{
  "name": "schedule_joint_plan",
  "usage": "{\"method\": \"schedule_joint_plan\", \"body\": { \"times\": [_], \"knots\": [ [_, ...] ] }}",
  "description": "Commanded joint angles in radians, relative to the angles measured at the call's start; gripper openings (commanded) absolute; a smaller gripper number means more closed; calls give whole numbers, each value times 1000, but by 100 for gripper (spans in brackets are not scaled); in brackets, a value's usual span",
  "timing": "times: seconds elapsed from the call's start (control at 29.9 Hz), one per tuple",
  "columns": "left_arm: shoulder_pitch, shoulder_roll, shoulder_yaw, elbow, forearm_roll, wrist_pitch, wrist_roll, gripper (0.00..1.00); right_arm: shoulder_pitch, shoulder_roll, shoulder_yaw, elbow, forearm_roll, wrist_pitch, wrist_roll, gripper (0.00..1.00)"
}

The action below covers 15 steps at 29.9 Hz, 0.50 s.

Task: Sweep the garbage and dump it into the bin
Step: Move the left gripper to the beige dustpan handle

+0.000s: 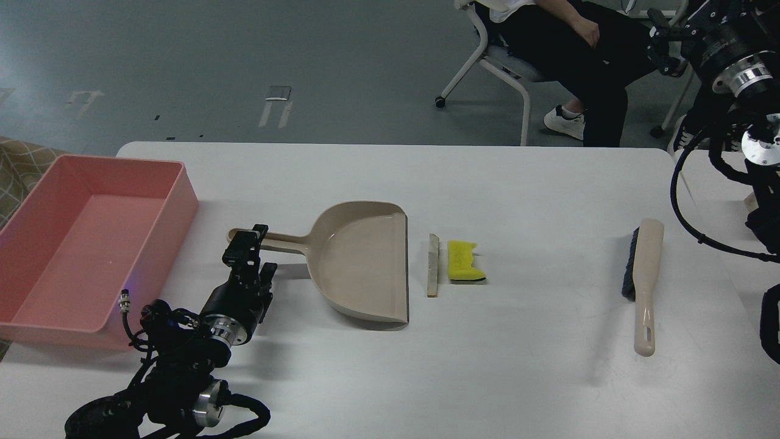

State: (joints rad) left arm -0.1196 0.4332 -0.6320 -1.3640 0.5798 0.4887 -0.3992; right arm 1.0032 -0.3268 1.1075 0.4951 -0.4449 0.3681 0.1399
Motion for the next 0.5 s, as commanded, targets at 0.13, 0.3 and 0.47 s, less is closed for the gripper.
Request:
{"method": "schedule_joint_plan", "body": {
  "times": [0.13,0.3,0.47],
  "knots": [
    [-26,-25,-6,20,-9,0,-9,86,-2,0,0,0,0,0,0,100],
    [-37,-25,-8,20,-12,0,-9,85,-2,0,0,0,0,0,0,100],
    [-43,-25,-6,20,-12,0,-9,74,-3,0,0,0,0,0,0,100]
  ]
}}
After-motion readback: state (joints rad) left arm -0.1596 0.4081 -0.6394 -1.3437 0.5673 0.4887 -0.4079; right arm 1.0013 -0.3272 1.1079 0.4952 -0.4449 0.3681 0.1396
